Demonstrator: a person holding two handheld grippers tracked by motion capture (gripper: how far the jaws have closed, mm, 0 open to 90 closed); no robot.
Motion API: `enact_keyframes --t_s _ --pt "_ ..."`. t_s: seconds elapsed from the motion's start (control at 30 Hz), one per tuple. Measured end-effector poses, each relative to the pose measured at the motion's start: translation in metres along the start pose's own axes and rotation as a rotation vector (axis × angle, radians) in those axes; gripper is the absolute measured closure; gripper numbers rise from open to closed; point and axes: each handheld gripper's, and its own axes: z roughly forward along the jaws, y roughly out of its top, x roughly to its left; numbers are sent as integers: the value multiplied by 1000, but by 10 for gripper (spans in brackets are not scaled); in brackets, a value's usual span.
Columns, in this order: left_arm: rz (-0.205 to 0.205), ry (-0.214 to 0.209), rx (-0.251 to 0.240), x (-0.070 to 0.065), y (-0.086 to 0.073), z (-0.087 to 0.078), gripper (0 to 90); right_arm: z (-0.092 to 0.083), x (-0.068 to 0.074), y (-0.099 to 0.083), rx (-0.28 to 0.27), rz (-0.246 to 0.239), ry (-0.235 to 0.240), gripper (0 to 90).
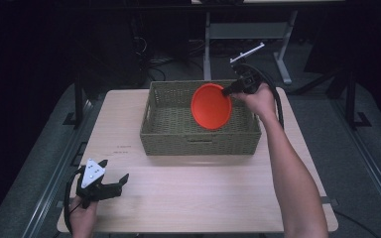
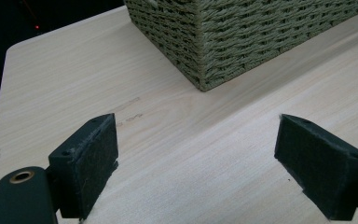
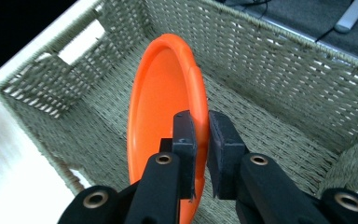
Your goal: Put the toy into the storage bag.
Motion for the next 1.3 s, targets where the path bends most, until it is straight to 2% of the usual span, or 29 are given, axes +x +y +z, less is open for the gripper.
enact_keyframes --t_s 0.33,0.73,1.0,1.3 --pt "6 1 4 0 0 -1 128 12 1 0 22 -8 -4 819" --pt "2 -1 4 0 0 -1 128 30 -7 -12 60 15 -13 818" --pt "1 0 3 0 0 -1 128 45 -12 -22 97 26 2 818" --pt "-2 -2 6 1 1 0 128 56 -14 -25 128 34 17 816"
